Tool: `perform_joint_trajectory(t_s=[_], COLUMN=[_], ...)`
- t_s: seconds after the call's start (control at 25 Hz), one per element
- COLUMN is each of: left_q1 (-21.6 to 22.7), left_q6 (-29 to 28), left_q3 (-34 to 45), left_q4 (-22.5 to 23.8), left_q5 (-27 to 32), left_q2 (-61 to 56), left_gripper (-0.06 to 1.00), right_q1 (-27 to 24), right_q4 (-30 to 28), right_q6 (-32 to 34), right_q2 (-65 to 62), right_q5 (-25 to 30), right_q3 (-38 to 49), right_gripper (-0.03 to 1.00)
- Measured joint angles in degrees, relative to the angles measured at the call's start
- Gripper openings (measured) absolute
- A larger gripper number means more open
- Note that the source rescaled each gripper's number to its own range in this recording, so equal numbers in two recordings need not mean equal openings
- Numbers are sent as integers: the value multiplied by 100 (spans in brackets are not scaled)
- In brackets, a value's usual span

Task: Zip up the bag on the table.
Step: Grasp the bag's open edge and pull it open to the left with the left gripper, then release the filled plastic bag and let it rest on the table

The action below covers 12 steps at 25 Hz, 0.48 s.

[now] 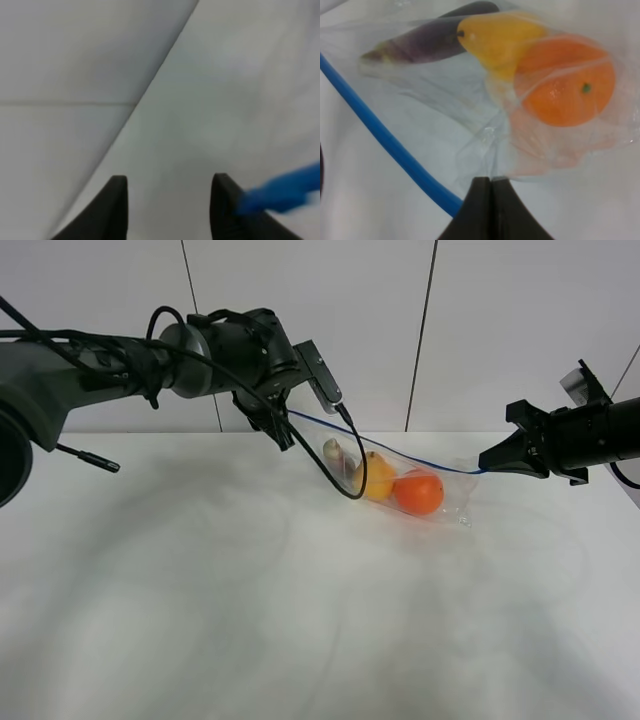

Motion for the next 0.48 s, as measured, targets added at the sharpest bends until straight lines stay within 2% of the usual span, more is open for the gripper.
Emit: perform_joint_trajectory(t_s=[0.24,0.48], left_q1=[342,770], left_q6=[-905,-1166], left_q3=[-177,-198], left_q4=[0,0], left_q5=[363,498], left_q2=[-5,-183], left_gripper=[52,52], right_q1=[0,0], right_q4=[-37,-55], right_q6=[0,0], right_q2=[0,0], right_q5=[-33,-60], right_q3=[0,0], right_gripper=[0,0])
